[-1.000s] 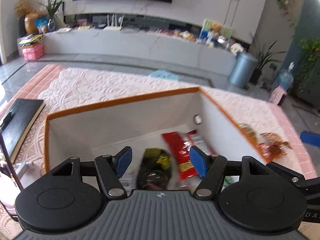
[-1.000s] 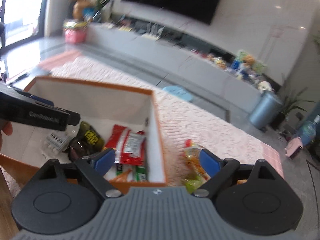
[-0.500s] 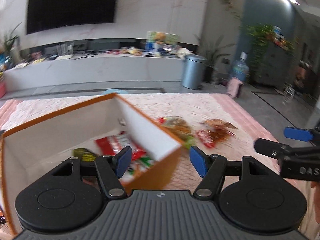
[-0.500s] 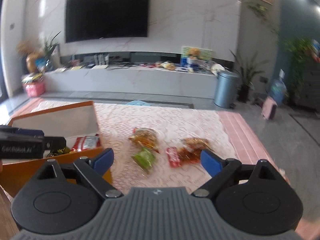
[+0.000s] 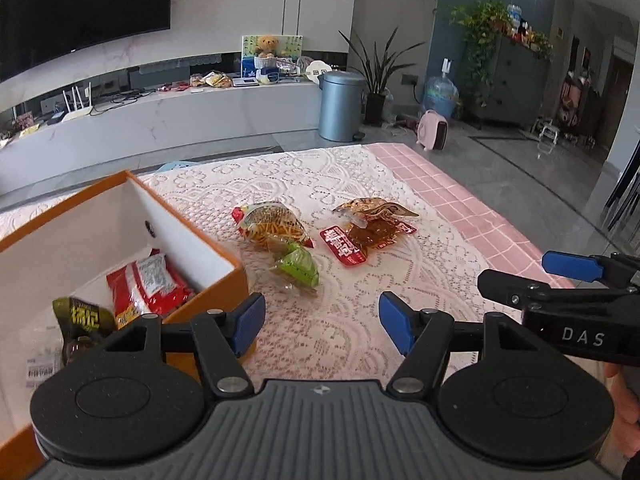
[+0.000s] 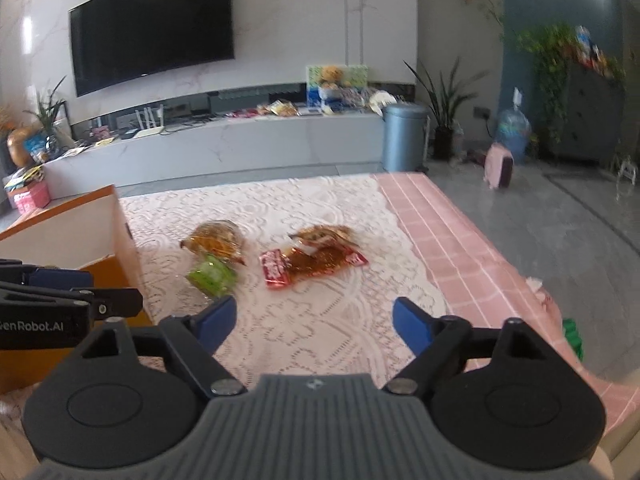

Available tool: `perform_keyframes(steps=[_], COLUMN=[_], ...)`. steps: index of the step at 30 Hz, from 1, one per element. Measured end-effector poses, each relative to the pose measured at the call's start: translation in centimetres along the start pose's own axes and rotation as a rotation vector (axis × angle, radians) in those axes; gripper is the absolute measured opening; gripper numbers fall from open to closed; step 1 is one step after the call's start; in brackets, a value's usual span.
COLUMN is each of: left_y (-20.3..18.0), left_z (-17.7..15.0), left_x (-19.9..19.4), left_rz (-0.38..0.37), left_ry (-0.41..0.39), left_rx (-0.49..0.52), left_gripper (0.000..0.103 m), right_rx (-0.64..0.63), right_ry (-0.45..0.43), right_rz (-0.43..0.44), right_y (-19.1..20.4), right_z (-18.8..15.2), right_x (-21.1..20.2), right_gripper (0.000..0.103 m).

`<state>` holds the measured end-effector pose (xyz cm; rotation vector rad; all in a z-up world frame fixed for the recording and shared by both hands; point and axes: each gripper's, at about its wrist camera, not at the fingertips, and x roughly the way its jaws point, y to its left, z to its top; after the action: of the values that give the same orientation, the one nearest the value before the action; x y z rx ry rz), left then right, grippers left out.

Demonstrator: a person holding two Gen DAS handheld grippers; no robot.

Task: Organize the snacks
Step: 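Withdraw both open tools from the box toward the remaining snacks, then grasp the green GREEN-labelled bag with the left tool while the right tool reaches the brown nut bag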

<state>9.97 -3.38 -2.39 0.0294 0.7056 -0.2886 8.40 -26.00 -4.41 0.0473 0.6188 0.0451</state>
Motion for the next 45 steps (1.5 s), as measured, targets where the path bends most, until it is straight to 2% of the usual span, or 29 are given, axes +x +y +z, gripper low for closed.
perform_keyframes(steps=[4, 10, 12, 16, 18, 20, 23, 28, 32, 37, 45], left_y=[-0.7, -1.6, -1.5, -0.5, -0.1, -0.4, -0.8, -1.0, -0.9, 0.0, 0.7], left_z=[1.2, 4.0, 5.0, 7.0, 7.7, 8.0, 8.2, 8.2, 7.6, 7.2, 6.1], left_x=[1.1, 3.6, 4.8, 7.8, 9.3, 10.8, 12.8, 16.1, 17.9, 19.3, 20.5], left_rz=[0.012, 0.059, 0.079, 0.091, 0.087, 0.115, 0.159, 0.186, 0.204, 0.183, 0.172], left_ry=[0.011, 0.056, 0.101, 0.22, 0.284, 0.335, 0.394, 0.476, 0.534, 0.563, 0.592], left_rx=[0.035, 0.144, 0.162, 0.116, 0.092, 0.112, 0.145, 0.125, 0.125, 0.041, 0.004], left_gripper=[0.077, 0.077, 0.077, 0.077, 0.077, 0.077, 0.076, 0.071, 0.067, 0.064, 0.055], right_rx=[0.017, 0.002, 0.009, -0.005, -0.011, -0.011, -0.004, -0.073, -0.044, -0.088, -0.1], right_ry=[0.009, 0.033, 0.042, 0.051, 0.017, 0.0, -0.009, -0.013, -0.019, -0.013, -0.024], right_rz=[0.015, 0.021, 0.021, -0.008, -0.034, -0.052, -0.028, -0.023, 0.009, 0.025, 0.069], right_y=[-1.0, -1.7, -2.0, -2.2, -2.3, -2.5, -2.7, -2.9, -3.5, -2.7, -1.9], right_z=[0.3, 2.6, 3.7, 5.8, 6.8, 7.5, 7.2, 5.3, 5.3, 4.8, 4.1], right_x=[1.2, 4.7, 6.3, 9.6, 11.8, 13.7, 16.1, 18.3, 19.2, 19.8, 20.4], right_gripper=[0.078, 0.075, 0.075, 0.075, 0.075, 0.075, 0.075, 0.075, 0.076, 0.076, 0.08])
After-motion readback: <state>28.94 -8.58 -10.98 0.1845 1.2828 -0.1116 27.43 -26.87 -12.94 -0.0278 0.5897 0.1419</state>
